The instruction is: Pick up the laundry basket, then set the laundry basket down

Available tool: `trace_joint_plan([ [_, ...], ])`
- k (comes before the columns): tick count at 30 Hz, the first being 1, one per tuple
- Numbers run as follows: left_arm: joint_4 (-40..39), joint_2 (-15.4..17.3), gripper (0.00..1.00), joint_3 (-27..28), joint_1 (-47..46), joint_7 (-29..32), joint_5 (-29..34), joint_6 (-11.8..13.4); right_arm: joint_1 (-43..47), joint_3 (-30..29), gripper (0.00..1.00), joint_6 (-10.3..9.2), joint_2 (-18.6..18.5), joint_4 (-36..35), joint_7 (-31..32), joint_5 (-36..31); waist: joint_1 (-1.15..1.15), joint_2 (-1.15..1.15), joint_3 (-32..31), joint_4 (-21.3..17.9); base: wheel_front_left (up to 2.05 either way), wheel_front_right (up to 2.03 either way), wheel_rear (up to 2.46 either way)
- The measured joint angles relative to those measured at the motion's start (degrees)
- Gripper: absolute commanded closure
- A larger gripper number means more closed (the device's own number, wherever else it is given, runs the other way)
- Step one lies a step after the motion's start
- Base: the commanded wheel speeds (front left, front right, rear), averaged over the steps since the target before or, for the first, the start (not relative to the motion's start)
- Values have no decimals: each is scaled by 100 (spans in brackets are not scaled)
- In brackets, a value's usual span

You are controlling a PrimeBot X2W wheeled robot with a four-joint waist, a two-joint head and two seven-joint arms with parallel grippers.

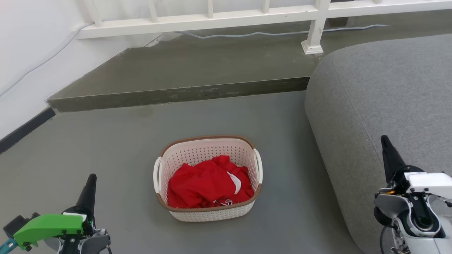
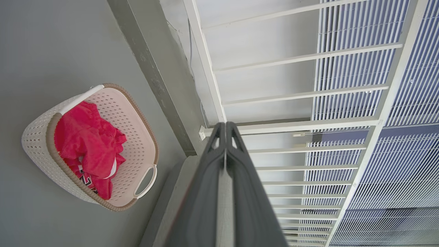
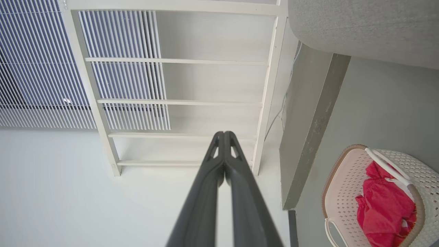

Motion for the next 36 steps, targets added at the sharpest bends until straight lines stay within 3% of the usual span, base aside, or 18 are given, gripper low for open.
trace_joint_plan([
  [7,16,-12,100,81,-72,118,-465,-12,5,-180,100,52,19,-41,100,385,0,0,-21,2,0,0,0],
  [36,15,-19,100,82,-77,118,-469,-14,12,-196,100,52,23,-47,105,387,0,0,-19,2,0,0,0],
])
